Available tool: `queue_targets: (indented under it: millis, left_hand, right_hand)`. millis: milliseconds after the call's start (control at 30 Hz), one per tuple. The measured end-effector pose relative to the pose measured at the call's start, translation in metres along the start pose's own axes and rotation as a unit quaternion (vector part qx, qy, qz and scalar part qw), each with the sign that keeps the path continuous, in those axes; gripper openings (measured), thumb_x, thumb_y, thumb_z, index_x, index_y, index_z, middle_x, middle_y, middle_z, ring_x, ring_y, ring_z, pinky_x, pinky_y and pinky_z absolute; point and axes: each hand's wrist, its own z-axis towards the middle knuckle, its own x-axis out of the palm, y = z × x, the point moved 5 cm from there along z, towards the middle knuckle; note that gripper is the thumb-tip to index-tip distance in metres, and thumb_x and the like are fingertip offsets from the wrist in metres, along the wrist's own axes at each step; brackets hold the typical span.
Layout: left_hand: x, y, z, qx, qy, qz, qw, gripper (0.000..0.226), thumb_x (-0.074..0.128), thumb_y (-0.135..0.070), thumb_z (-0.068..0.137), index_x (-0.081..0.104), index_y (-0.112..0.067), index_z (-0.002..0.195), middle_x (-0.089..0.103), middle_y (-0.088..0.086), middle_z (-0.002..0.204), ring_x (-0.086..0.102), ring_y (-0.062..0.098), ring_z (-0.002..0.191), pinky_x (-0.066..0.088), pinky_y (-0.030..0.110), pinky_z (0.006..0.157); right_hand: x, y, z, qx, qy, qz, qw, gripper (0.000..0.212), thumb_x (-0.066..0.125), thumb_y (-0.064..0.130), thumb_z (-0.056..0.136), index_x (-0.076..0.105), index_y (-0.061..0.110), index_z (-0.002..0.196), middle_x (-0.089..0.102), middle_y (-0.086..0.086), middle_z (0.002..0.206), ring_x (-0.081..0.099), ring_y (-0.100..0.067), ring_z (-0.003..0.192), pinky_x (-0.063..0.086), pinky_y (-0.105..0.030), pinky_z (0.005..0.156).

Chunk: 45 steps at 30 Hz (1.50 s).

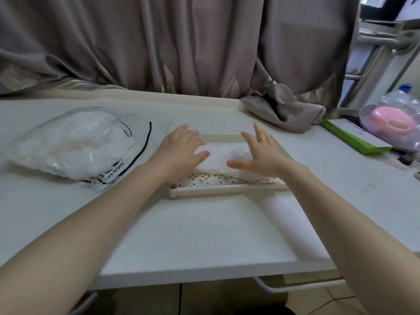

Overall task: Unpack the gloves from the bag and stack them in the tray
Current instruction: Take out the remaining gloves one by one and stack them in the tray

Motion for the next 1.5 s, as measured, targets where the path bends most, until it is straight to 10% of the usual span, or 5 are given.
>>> queue_targets:
  millis: [167,367,1000,1400,1500]
  left_hand:
    - [-0.053,0.057,-0.030,-0.100,-0.200,0.048,0.974,0.025,0.050,-0.016,0.093,0.068,-0.023,0.108,0.024,0.007,0.153,0.001,0.036,0.143,-0.005,0.044,0.113]
    - [-0.044,0.141,-0.058,-0.254,-0.061,0.013,0.965,0.044,0.053,-0.016,0.088,0.054,-0.033,0.128,0.016,0.004,0.156,0.004,0.034,0.143,0.003,0.042,0.117]
    - [-0.022,0.142,-0.051,-0.225,-0.075,0.048,0.970,0.031,0.053,-0.028,0.090,0.058,-0.038,0.118,0.023,0.001,0.151,0.013,0.019,0.141,-0.010,0.047,0.112]
    - [-0.027,0.140,-0.054,-0.226,-0.194,0.019,0.955,0.034,0.041,-0.015,0.096,0.057,-0.027,0.123,0.038,0.001,0.144,0.028,0.017,0.136,-0.002,0.042,0.114]
    - [-0.021,0.143,-0.054,-0.227,-0.170,0.026,0.959,0.036,0.043,-0.012,0.094,0.058,-0.027,0.123,0.038,0.002,0.144,0.027,0.016,0.136,-0.004,0.039,0.113]
  right_hand:
    - [-0.004,0.083,0.002,-0.170,-0.063,0.049,0.982,0.050,0.054,0.035,0.093,0.043,0.014,0.136,0.034,-0.005,0.148,0.031,-0.022,0.136,0.024,-0.026,0.106]
    - [0.022,0.173,0.019,-0.228,-0.054,0.110,0.966,0.023,0.048,0.012,0.094,0.065,0.008,0.109,0.059,-0.008,0.121,0.055,-0.024,0.110,0.038,-0.023,0.089]
    - [0.063,0.227,0.071,-0.103,0.002,0.118,0.988,0.012,0.049,0.017,0.094,0.058,0.009,0.092,0.061,-0.005,0.091,0.054,-0.026,0.093,0.037,-0.026,0.064]
    - [0.012,0.153,0.050,0.032,-0.090,0.798,0.595,0.024,0.030,0.007,0.098,0.038,0.012,0.076,0.043,-0.002,0.055,0.051,-0.019,0.052,0.050,-0.031,0.066]
    - [0.019,0.148,0.046,0.073,-0.087,0.693,0.712,0.025,0.040,0.011,0.097,0.036,0.015,0.073,0.033,0.001,0.057,0.032,-0.014,0.046,0.047,-0.026,0.054]
